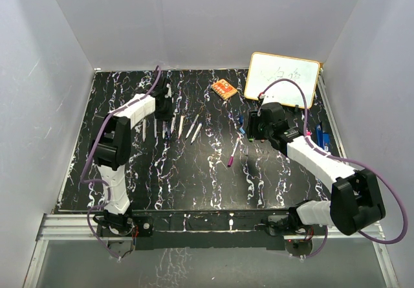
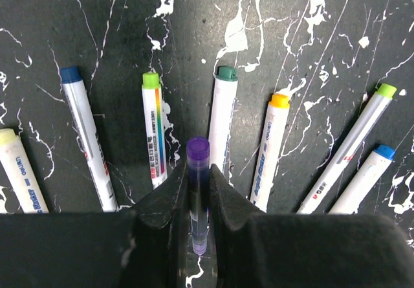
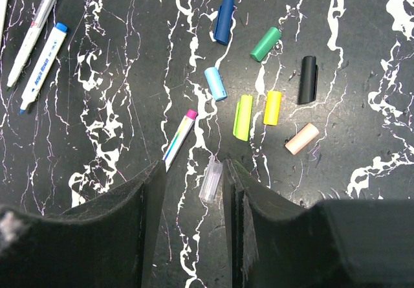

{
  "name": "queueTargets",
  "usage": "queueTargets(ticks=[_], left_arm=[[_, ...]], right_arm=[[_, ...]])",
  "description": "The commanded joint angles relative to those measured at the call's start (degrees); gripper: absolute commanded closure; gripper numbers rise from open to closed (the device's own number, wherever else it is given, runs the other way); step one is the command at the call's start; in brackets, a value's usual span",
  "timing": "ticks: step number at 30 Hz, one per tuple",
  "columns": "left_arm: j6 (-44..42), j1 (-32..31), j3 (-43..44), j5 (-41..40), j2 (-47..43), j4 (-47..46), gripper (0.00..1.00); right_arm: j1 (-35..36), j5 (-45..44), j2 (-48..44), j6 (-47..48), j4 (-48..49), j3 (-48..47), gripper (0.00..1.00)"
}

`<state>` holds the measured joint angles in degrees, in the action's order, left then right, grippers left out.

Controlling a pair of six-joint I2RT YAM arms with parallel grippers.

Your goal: Open the pen caps

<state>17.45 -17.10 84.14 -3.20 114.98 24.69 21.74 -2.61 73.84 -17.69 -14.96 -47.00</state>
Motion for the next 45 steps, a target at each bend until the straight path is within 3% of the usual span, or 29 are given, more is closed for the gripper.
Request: queueTargets(ticks=[1, 7, 12, 21, 29, 37, 41, 45], left_arm=[[-1.1, -0.3, 3.3, -1.0, 1.3, 2.1, 1.0], [-1.5, -0.3, 5.5, -2.5, 3.4, 3.1, 1.0], [-1.5, -0.3, 5.9, -2.6, 3.9, 2.8, 0.89], [-1.2, -0.4, 6.8, -2.7, 4.1, 2.7, 0.79], [-1.0, -0.3, 7.5, -3.2, 4.1, 3.0, 0.78], [0.1, -0.4, 8.4, -3.3, -4.4, 0.2, 0.78], [0.8, -0.3, 6.0, -2.3, -12.4, -4.6, 0.77], [2.4, -0.3, -1.1, 2.3, -21.4, -11.7, 0.65]], right_arm=[[0.1, -0.1, -2.3, 0.9, 2.5, -0.5, 0.61], [0.1, -0.1, -2.5, 1.1, 2.3, -0.5, 0.61], [0.1, 0.5, -2.3, 1.4, 2.4, -0.7, 0.61], [0.1, 0.8, -2.0, 1.4, 2.1, -1.7, 0.61], [0.1, 0.9, -2.2, 1.6, 1.9, -1.8, 0.61], [1.1, 6.6, 3.2, 1.6, 0.2, -4.0, 0.6], [5.3, 4.1, 8.3, 0.4, -1.5, -5.5, 0.59], [8.4, 1.9, 12.0, -1.7, -2.6, -7.1, 0.57]])
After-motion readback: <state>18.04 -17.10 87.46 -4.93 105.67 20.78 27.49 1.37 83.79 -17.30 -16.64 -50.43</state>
